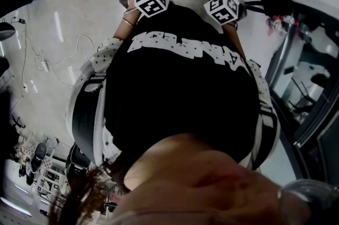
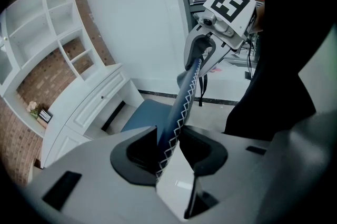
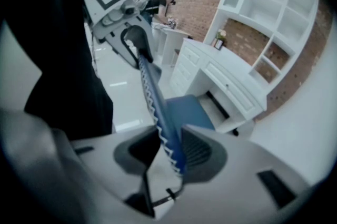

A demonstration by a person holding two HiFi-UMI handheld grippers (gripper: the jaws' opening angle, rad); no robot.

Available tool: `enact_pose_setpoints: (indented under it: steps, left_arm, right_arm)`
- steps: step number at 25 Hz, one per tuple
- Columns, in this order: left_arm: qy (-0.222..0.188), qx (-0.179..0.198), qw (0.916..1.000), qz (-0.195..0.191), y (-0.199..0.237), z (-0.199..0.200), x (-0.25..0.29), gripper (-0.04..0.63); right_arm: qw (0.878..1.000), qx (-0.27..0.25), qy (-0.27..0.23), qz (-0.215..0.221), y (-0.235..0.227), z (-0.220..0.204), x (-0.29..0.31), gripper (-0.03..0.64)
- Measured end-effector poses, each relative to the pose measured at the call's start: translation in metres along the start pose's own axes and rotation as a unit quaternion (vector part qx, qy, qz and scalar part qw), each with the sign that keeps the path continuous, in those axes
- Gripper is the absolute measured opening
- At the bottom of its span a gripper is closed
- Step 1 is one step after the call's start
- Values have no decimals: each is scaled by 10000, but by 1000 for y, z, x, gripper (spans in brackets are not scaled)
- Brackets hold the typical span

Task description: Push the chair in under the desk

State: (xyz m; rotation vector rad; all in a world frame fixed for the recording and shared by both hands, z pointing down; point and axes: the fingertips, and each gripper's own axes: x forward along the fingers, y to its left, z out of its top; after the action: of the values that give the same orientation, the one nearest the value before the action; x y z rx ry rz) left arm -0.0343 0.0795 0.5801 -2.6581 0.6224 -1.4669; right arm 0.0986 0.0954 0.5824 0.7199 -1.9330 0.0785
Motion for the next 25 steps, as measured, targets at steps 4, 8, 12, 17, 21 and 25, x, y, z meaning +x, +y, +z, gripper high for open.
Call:
enact_pose_setpoints:
  steps: [4, 8, 12, 17, 21, 25]
  left_arm:
    - [-6, 32, 10000, -3, 6, 0, 0, 161]
    - [-40, 71, 10000, -33, 10, 3, 3, 160]
    - [-3, 107, 9999, 2, 17, 3, 5, 158]
    - [-7, 120, 9999, -27, 25, 9, 13, 156]
    - [10, 86, 9999, -85, 26, 14, 16, 156]
    - [30, 67, 9999, -116, 30, 15, 16, 156]
  right_arm:
    - [10000, -28, -14, -40, -4, 4, 2, 138]
    - [9999, -4, 0, -124, -10, 5, 4, 138]
    - [9998, 35, -42, -173, -14, 7, 9, 140]
    - [9997, 63, 64, -248, -28, 7, 14, 141]
    - [9996, 90, 110, -239, -35, 5, 14, 144]
    - [9997, 62, 56, -230, -38, 8, 14, 144]
